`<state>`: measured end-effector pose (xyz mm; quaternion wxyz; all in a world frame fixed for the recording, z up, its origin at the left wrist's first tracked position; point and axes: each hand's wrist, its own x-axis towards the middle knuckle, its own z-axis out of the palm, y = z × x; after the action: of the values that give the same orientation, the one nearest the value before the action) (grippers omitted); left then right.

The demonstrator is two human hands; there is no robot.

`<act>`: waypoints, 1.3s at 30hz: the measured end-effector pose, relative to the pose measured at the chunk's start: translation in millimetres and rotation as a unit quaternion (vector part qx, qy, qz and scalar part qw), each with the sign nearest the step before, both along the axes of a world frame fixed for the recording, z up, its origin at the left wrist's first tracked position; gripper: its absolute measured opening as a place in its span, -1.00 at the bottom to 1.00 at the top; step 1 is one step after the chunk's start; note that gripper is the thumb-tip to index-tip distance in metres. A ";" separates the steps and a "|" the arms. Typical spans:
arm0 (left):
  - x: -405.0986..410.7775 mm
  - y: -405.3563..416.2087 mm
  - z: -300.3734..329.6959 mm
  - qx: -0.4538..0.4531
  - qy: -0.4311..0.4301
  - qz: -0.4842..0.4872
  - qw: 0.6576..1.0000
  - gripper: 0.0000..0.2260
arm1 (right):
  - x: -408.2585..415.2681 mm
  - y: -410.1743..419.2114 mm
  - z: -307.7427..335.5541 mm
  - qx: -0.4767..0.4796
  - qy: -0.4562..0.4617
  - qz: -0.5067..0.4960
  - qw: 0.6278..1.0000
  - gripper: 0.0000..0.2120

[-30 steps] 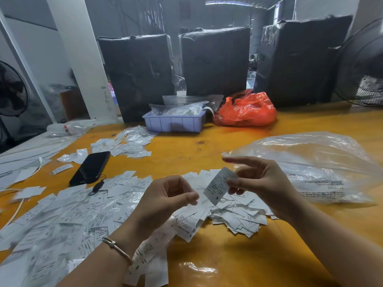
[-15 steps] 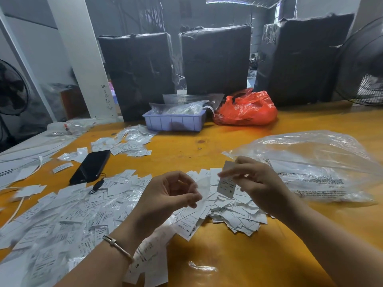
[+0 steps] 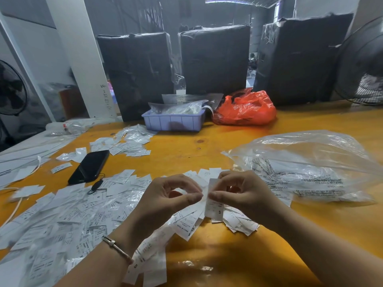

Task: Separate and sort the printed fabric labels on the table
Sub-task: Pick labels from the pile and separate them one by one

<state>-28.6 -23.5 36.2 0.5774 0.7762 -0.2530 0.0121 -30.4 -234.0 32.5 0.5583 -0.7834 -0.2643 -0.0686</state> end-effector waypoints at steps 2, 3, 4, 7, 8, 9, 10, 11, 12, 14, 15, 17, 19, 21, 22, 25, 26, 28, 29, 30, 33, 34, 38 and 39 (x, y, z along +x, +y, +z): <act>-0.8 -0.8 0.5 0.013 0.002 0.000 1.000 -0.86 | -0.9 -1.1 2.4 0.020 0.005 -0.003 1.000 -0.94; -1.0 -1.3 0.5 0.021 0.001 0.002 1.000 -0.87 | -1.3 -1.1 2.9 0.022 0.007 -0.005 1.000 -0.94; -1.2 -1.7 0.5 0.028 -0.002 0.005 1.000 -0.87 | -1.7 -0.9 3.0 0.015 0.008 -0.004 1.000 -0.93; -0.7 -0.8 1.1 0.028 -0.014 0.015 0.999 -0.85 | -2.1 0.3 0.4 -0.017 0.018 -0.002 1.000 -0.90; -0.9 -0.4 1.6 0.024 -0.016 0.014 0.999 -0.84 | -2.3 0.5 0.2 -0.015 0.021 -0.005 1.000 -0.90; -0.9 0.1 1.7 0.020 -0.017 0.013 1.000 -0.84 | -2.3 0.4 0.5 -0.005 0.023 -0.009 1.000 -0.91; -1.0 0.5 1.7 0.019 -0.020 0.014 1.000 -0.84 | -2.3 0.2 0.9 0.009 0.025 -0.011 1.000 -0.92; -0.6 0.7 1.2 0.019 -0.024 0.016 0.999 -0.83 | -2.1 0.0 1.4 0.023 0.027 -0.011 0.999 -0.93; -0.3 0.8 0.4 0.017 -0.027 0.020 0.999 -0.81 | -2.0 -0.3 1.8 0.030 0.029 -0.009 0.999 -0.93; 1.0 0.6 -1.6 0.012 -0.030 0.027 0.999 -0.79 | -1.3 -0.7 0.6 0.018 0.034 -0.004 0.999 -0.91; 1.3 0.4 -2.3 0.011 -0.032 0.032 0.999 -0.78 | -1.2 -0.4 -0.3 0.007 0.035 -0.001 0.999 -0.90; 1.3 0.0 -2.6 0.017 -0.035 0.039 0.999 -0.77 | -1.3 0.4 -1.8 -0.005 0.036 -0.002 0.999 -0.90; 1.6 1.0 -2.1 0.029 -0.030 0.034 0.999 -0.80 | -0.8 0.2 -1.8 0.010 0.028 -0.013 0.999 -0.90; 2.8 2.3 -1.9 0.041 0.000 0.014 0.999 -0.88 | 0.4 -1.4 -0.7 0.047 0.015 -0.028 0.998 -0.90; 2.5 2.2 -1.9 0.048 0.022 0.000 0.999 -0.92 | 1.2 -2.4 -0.2 0.060 0.008 -0.035 0.998 -0.90; 1.4 -0.1 -3.3 0.110 0.039 -0.034 0.993 -0.91 | 2.2 -2.5 -0.4 0.006 -0.045 -0.054 0.998 -0.88; 0.5 -1.5 -3.1 0.133 0.036 -0.043 0.989 -0.87 | 1.3 -1.6 -1.0 -0.053 -0.085 -0.058 0.993 -0.88; 1.3 -1.7 -4.0 0.165 0.021 -0.050 0.985 -0.76 | -2.6 3.5 -1.7 -0.168 -0.159 -0.057 0.971 -0.88; 2.3 -0.6 -4.2 0.179 0.005 -0.050 0.983 -0.77 | -4.1 5.6 -1.7 -0.196 -0.176 -0.051 0.963 -0.87; 2.7 0.3 -3.7 0.188 -0.011 -0.050 0.981 -0.81 | -5.0 6.8 -1.3 -0.205 -0.184 -0.042 0.960 -0.87; 3.5 2.2 -4.5 0.159 -0.010 -0.063 0.985 -0.97 | -6.9 6.9 3.5 -0.158 -0.193 -0.032 0.968 -0.94; 3.2 2.4 -4.5 0.141 -0.006 -0.058 0.988 -0.96 | -7.1 5.1 5.3 -0.124 -0.194 -0.045 0.972 -0.96; 3.4 2.0 -4.1 0.088 -0.035 -0.006 0.995 -0.98 | -5.0 -6.4 13.7 0.027 -0.153 -0.163 0.974 -0.70; 3.5 1.8 -3.8 0.088 -0.051 0.006 0.995 -0.98 | -5.1 -9.5 16.3 0.073 -0.130 -0.169 0.974 -0.63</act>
<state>-25.1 -21.7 32.3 0.4934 0.8236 -0.2777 0.0327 -35.5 -243.5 48.8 0.5552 -0.7583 -0.1928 -0.2819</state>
